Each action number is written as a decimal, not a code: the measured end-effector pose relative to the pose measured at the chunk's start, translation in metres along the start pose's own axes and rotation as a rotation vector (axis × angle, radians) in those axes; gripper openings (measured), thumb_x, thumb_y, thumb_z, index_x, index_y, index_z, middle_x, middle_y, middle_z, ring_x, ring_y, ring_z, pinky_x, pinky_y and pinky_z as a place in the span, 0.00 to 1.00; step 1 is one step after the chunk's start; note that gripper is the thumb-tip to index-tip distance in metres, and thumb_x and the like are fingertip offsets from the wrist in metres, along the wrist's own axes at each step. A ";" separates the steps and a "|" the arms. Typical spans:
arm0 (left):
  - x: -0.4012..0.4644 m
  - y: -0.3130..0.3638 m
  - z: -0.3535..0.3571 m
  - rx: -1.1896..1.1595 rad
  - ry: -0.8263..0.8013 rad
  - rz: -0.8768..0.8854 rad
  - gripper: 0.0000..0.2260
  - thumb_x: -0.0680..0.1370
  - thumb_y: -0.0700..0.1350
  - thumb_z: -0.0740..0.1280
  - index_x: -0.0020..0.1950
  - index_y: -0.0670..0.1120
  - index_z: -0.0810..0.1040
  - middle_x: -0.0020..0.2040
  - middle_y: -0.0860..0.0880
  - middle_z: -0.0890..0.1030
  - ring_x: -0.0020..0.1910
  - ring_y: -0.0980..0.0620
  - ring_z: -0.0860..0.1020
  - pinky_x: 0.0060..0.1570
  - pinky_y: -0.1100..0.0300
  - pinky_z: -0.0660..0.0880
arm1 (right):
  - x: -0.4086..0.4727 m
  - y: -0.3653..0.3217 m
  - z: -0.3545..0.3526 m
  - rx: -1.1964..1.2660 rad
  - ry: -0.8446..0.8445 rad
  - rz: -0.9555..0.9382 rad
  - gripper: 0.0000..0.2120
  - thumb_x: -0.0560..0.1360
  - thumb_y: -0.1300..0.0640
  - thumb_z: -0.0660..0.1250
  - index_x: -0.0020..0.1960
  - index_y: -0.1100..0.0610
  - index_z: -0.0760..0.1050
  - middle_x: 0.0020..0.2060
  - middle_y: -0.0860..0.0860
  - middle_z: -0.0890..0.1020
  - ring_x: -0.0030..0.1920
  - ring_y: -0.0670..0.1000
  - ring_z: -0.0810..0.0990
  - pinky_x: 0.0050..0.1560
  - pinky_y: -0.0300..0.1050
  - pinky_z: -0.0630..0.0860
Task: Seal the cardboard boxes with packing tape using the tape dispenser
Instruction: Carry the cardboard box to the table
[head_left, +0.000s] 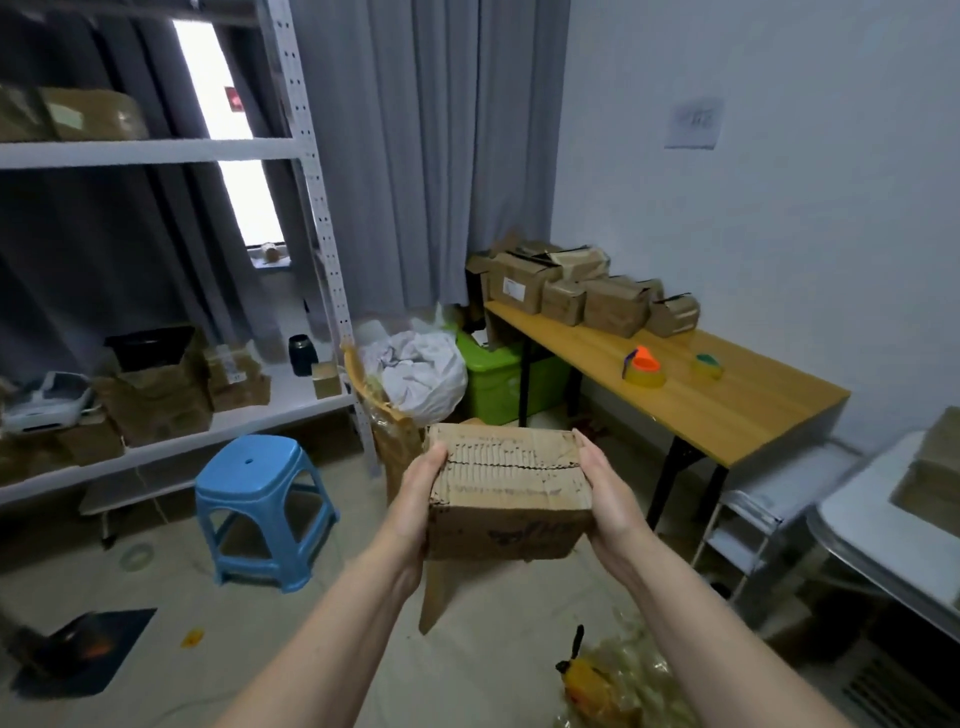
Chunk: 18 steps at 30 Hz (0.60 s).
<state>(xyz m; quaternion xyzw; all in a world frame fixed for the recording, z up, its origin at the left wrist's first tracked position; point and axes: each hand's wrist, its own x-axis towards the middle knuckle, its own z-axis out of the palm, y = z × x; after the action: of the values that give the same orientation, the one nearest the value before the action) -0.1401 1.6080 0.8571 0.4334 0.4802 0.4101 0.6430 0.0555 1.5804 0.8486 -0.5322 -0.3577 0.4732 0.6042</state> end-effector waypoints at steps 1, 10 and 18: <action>0.018 0.001 0.002 -0.002 -0.001 0.004 0.28 0.70 0.69 0.63 0.63 0.53 0.77 0.58 0.48 0.82 0.57 0.48 0.80 0.51 0.53 0.78 | 0.014 0.001 0.001 0.033 0.004 0.008 0.16 0.82 0.52 0.55 0.70 0.50 0.67 0.65 0.51 0.75 0.64 0.51 0.74 0.69 0.52 0.68; 0.194 0.044 0.079 0.054 -0.050 -0.053 0.20 0.77 0.63 0.62 0.60 0.51 0.78 0.51 0.47 0.84 0.48 0.49 0.83 0.40 0.58 0.79 | 0.184 -0.017 -0.045 0.158 0.101 0.058 0.10 0.82 0.58 0.56 0.55 0.53 0.76 0.54 0.58 0.82 0.54 0.56 0.81 0.56 0.53 0.76; 0.334 0.078 0.138 0.121 -0.101 -0.013 0.27 0.74 0.67 0.62 0.68 0.54 0.72 0.54 0.49 0.84 0.51 0.50 0.83 0.43 0.56 0.78 | 0.333 -0.032 -0.087 0.162 0.183 0.080 0.12 0.81 0.56 0.59 0.61 0.53 0.76 0.52 0.55 0.84 0.51 0.54 0.84 0.55 0.55 0.79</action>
<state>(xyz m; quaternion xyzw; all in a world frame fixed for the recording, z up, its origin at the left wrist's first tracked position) 0.0530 1.9228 0.8659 0.4887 0.4736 0.3537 0.6417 0.2416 1.8715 0.8409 -0.5365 -0.2402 0.4738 0.6558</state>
